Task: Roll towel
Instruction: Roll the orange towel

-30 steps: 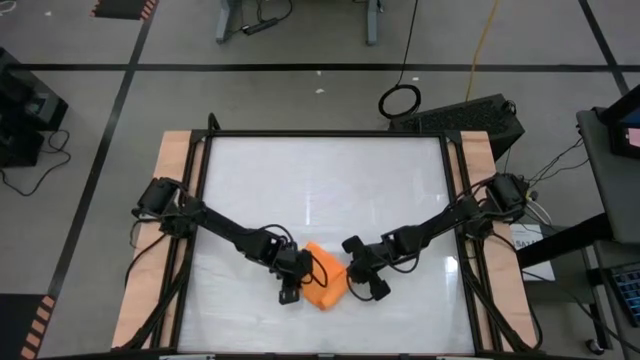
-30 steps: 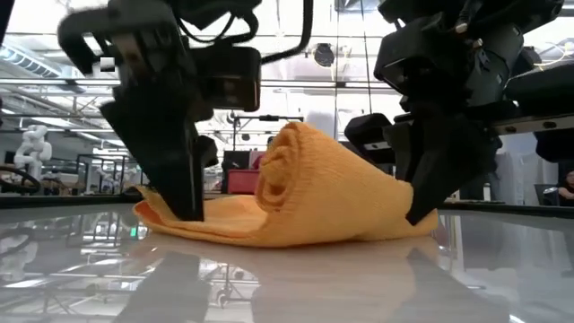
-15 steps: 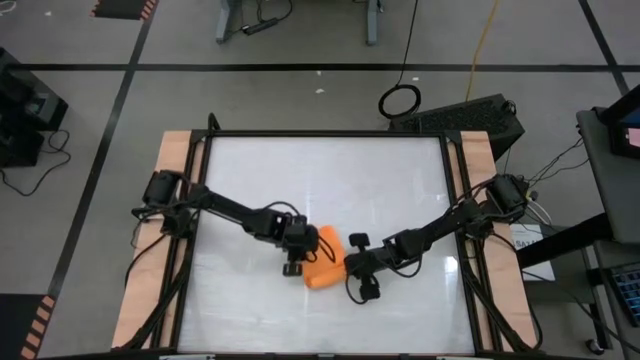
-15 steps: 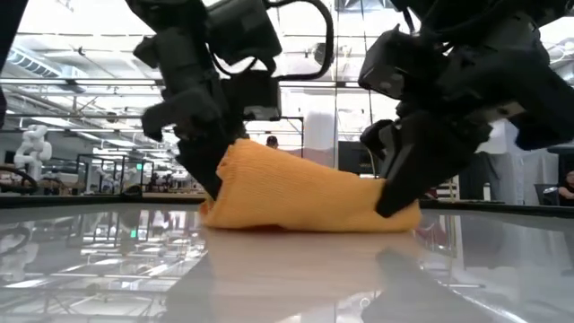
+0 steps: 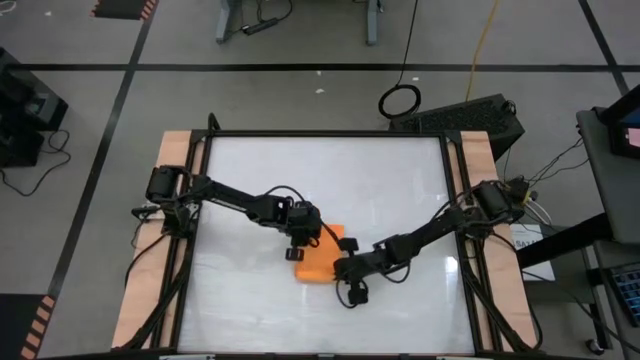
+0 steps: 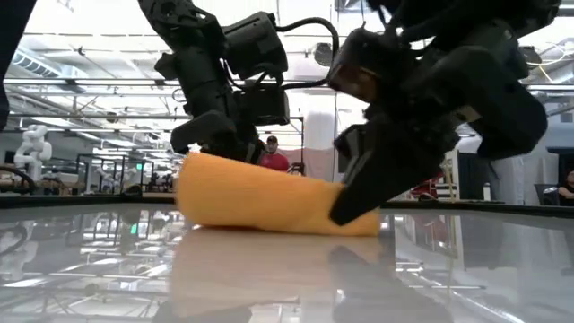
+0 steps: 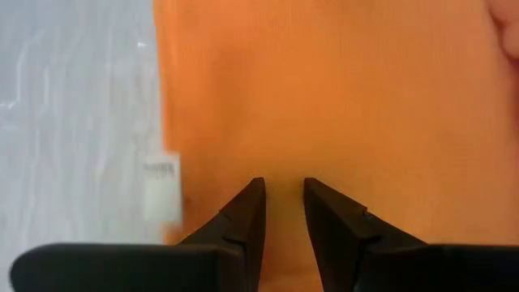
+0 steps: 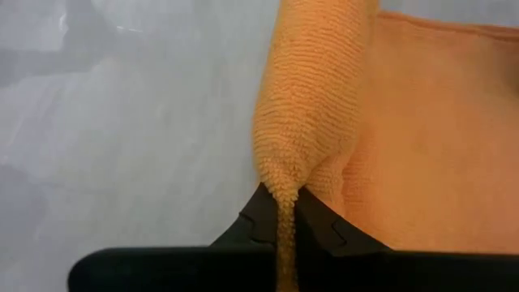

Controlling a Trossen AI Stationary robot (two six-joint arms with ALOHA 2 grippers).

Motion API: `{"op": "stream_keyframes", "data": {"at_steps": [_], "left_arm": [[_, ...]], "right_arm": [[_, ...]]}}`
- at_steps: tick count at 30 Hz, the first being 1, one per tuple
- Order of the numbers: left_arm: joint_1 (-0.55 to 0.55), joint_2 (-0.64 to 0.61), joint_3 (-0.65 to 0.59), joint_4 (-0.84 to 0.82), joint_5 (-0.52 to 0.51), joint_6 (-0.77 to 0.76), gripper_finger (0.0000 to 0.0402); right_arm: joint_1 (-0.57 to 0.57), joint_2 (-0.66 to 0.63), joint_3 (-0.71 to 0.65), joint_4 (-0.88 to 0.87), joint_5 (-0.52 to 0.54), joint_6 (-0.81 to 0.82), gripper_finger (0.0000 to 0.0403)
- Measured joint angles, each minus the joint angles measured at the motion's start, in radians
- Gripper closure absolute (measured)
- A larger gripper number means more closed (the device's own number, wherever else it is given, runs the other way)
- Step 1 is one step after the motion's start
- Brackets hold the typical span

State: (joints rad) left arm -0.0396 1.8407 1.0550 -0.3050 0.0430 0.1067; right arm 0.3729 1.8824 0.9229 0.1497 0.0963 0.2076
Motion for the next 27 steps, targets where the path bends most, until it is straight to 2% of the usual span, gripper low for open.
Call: {"op": "stream_keyframes", "data": {"at_steps": [6,14,23,27], "left_arm": [[0.0,0.0,0.0,-0.024,0.005,0.006,0.0309],[0.0,0.0,0.0,-0.046,0.006,0.005,0.0309],[0.0,0.0,0.0,-0.046,0.006,0.005,0.0309],[-0.001,0.001,0.0,-0.046,0.006,0.004,0.0309]], "right_arm": [[0.002,0.092,0.112,-0.044,-0.016,-0.047,0.0399],[-0.012,0.1,0.219,-0.227,-0.019,-0.209,0.0399],[-0.013,0.1,0.225,-0.24,-0.022,-0.292,0.0397],[-0.018,0.1,0.224,-0.239,-0.025,-0.306,0.0379]]}}
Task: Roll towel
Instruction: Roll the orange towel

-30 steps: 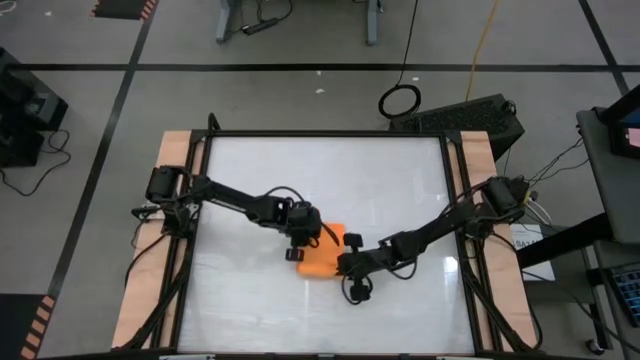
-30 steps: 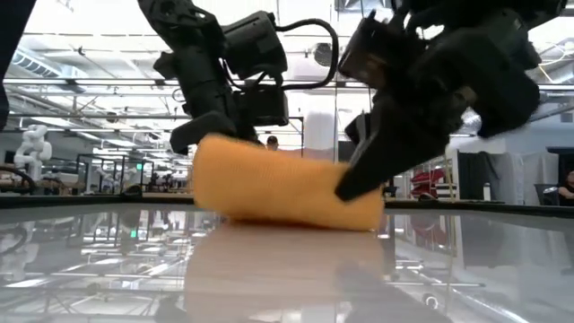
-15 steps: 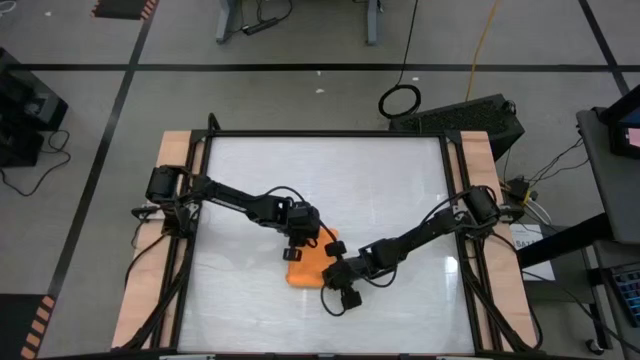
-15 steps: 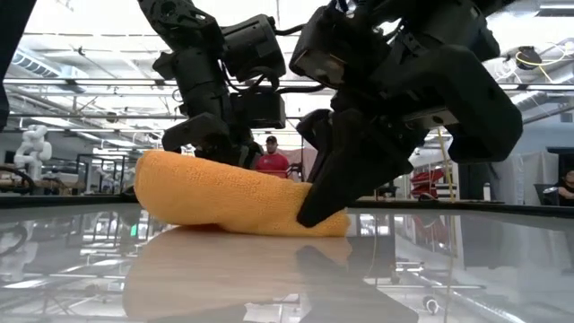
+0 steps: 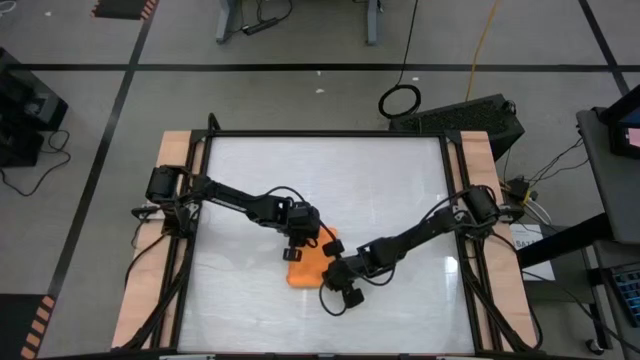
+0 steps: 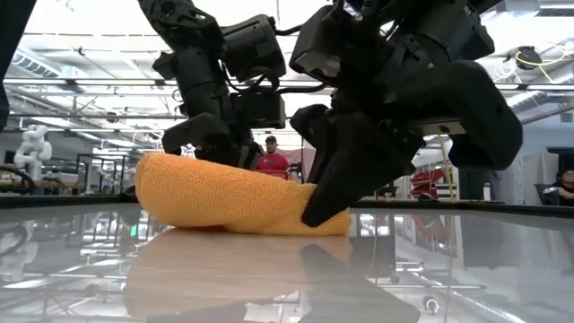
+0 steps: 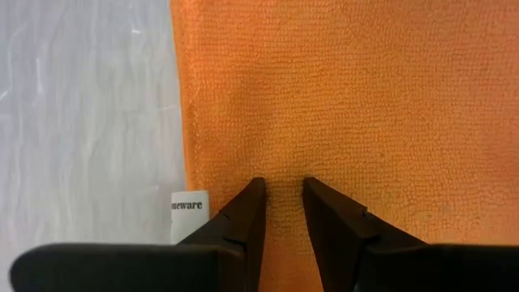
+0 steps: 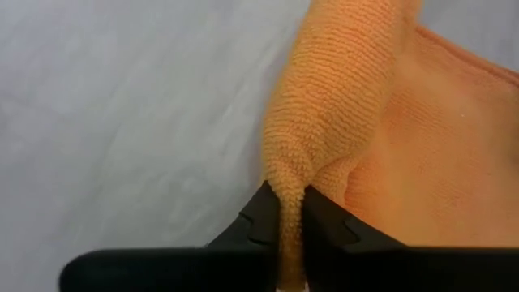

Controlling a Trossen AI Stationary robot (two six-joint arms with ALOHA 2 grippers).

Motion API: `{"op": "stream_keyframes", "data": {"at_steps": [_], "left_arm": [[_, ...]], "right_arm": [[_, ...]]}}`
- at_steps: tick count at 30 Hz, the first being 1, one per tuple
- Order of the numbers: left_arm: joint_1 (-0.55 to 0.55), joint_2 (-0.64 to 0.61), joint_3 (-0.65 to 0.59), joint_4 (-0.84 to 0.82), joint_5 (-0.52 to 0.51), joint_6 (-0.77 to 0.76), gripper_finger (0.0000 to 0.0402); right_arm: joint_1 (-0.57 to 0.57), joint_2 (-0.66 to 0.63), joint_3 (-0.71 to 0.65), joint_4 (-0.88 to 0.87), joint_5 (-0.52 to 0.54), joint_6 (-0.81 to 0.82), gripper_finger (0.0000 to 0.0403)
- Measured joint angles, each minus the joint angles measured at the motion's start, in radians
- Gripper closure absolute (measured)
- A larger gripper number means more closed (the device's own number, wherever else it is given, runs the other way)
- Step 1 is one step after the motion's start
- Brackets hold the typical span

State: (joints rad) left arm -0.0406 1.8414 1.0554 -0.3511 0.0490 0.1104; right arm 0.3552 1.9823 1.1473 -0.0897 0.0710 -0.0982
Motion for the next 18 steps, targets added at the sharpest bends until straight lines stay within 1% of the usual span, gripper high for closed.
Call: {"op": "stream_keyframes", "data": {"at_steps": [3,5,7,9,12,15,18], "left_arm": [[-0.011,0.002,0.015,-0.007,0.002,0.003,0.0304],[-0.022,0.002,0.038,-0.007,0.001,0.014,0.0291],[-0.032,0.002,0.067,-0.011,-0.01,0.027,0.0271],[-0.037,0.002,0.099,-0.036,-0.031,0.028,0.0248],[-0.039,0.002,0.169,-0.107,-0.073,0.038,0.0212],[-0.04,0.002,0.247,-0.236,-0.097,0.053,0.0185],[-0.04,0.002,0.324,-0.37,-0.107,0.054,0.0171]], "right_arm": [[-0.012,0.0,0.0,-0.002,-0.001,0.005,0.0356],[-0.019,0.0,0.0,-0.003,-0.001,0.014,0.0343],[-0.025,0.0,0.0,-0.008,-0.012,0.03,0.0338],[-0.033,0.0,0.0,-0.015,-0.031,0.047,0.0346],[-0.039,0.0,0.0,-0.026,-0.045,0.068,0.0369],[-0.04,0.0,0.0,-0.027,-0.047,0.087,0.0392],[-0.04,0.0,0.0,-0.027,-0.048,0.1,0.0397]]}}
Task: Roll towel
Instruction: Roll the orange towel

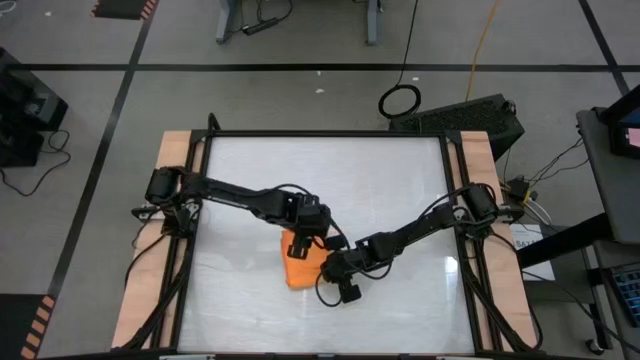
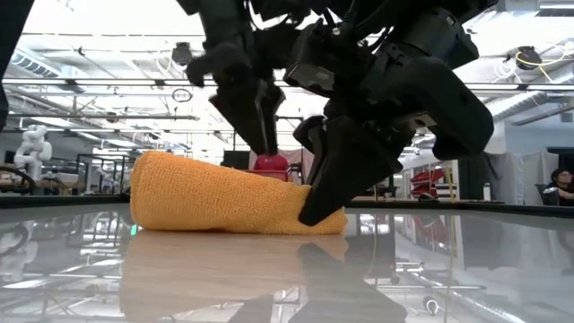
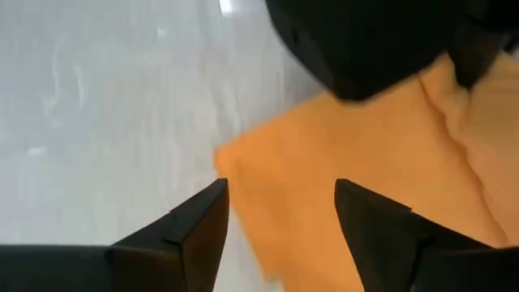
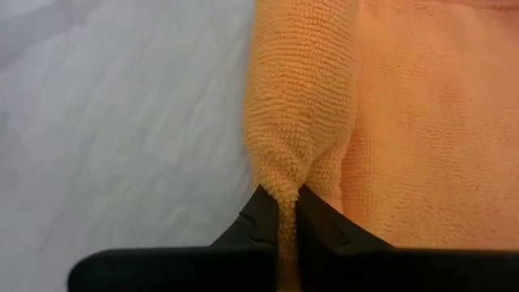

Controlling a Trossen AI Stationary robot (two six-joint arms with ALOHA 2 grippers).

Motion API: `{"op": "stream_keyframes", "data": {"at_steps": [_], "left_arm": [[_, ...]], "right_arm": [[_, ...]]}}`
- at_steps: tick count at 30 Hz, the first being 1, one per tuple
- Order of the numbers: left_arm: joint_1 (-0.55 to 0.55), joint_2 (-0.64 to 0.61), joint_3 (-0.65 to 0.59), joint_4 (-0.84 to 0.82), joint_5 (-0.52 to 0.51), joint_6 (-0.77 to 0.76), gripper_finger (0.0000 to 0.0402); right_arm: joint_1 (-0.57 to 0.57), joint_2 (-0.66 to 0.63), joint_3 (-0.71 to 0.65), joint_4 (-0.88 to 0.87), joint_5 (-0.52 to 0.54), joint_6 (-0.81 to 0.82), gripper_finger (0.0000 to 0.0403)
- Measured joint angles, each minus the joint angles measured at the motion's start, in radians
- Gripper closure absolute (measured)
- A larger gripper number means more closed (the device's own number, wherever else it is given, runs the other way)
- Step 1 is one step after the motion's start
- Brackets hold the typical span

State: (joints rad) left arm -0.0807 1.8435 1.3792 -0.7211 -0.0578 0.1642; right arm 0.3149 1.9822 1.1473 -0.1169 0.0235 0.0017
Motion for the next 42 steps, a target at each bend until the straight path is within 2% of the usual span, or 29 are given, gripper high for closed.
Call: {"op": "stream_keyframes", "data": {"at_steps": [4,7,11,14,18,21,26,36,39,42], "left_arm": [[-0.009,0.0,0.09,-0.191,0.01,-0.042,0.0172],[-0.036,-0.002,0.13,-0.287,0.088,-0.099,0.0182],[-0.104,-0.014,0.136,-0.306,0.289,-0.152,0.0195],[-0.18,-0.014,0.136,-0.306,0.298,-0.207,0.0196],[-0.287,-0.014,0.135,-0.24,0.168,-0.271,0.0197],[-0.362,-0.014,0.135,-0.179,0.033,-0.32,0.0197],[-0.437,-0.014,0.126,-0.127,-0.174,-0.395,0.0197],[-0.535,-0.012,-0.067,0.065,-0.324,-0.598,0.0197],[-0.564,-0.013,-0.105,0.121,-0.393,-0.601,0.0197],[-0.573,-0.013,-0.162,0.178,-0.403,-0.578,0.0197]], "right_arm": [[0.0,0.0,0.0,-0.001,-0.002,0.022,0.0394],[0.0,0.0,0.0,-0.001,-0.012,0.038,0.0395],[0.0,0.0,0.0,-0.002,-0.02,0.057,0.0395],[0.0,0.0,0.0,-0.002,-0.025,0.066,0.0395],[0.0,0.0,0.0,-0.005,-0.025,0.069,0.0395],[-0.001,0.0,0.0,-0.006,-0.03,0.083,0.0395],[-0.002,0.0,0.0,-0.006,-0.031,0.088,0.0395],[-0.016,0.0,0.0,-0.008,-0.037,0.116,0.0395],[-0.022,0.0,0.0,-0.008,-0.052,0.118,0.0394],[-0.028,0.0,0.0,-0.008,-0.06,0.119,0.0394]]}}
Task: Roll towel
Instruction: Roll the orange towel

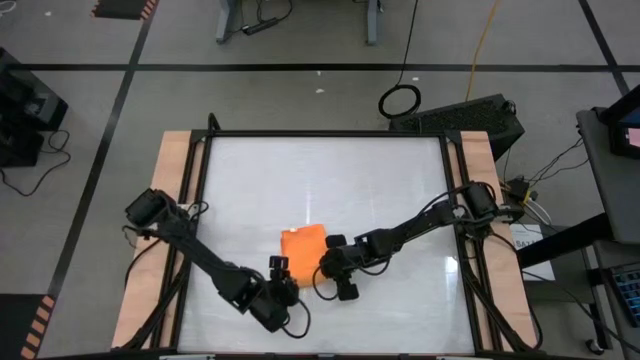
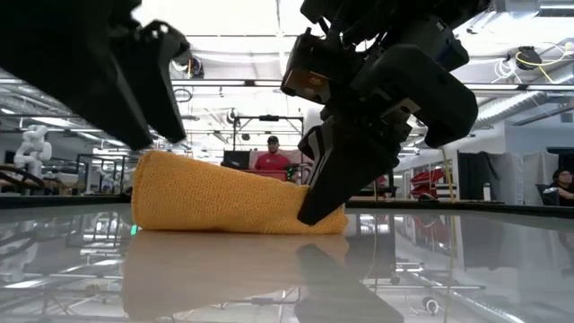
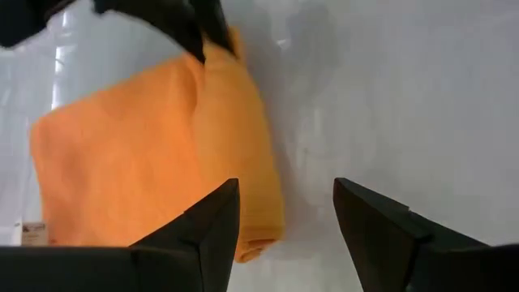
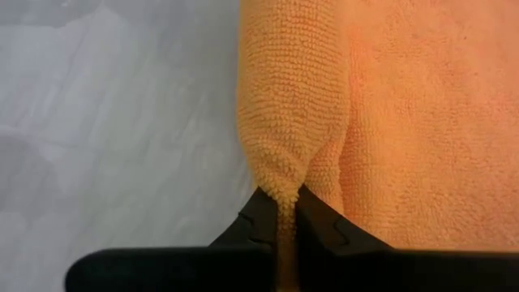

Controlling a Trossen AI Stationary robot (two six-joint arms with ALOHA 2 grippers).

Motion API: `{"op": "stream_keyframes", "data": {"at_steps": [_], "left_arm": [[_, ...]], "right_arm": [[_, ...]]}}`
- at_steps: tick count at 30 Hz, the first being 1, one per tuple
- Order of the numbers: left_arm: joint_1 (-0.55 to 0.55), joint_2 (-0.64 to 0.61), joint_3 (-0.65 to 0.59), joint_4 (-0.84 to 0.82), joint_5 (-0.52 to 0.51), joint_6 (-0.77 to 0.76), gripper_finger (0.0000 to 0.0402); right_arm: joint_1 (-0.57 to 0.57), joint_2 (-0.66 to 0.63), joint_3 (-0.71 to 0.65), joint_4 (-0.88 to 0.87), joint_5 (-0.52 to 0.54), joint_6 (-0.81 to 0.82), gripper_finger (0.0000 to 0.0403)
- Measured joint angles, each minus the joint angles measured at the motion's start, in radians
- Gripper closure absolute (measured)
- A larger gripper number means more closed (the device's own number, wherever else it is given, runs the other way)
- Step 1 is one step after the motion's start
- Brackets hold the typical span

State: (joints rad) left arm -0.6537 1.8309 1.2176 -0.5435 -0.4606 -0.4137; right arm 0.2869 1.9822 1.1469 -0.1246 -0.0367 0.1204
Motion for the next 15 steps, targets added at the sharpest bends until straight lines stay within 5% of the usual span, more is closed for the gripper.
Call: {"op": "stream_keyframes", "data": {"at_steps": [15], "left_arm": [[0.042,0.01,-0.139,0.163,0.015,0.084,0.0197]], "right_arm": [[-0.046,0.0,-0.001,0.007,-0.074,0.036,0.0394]]}}
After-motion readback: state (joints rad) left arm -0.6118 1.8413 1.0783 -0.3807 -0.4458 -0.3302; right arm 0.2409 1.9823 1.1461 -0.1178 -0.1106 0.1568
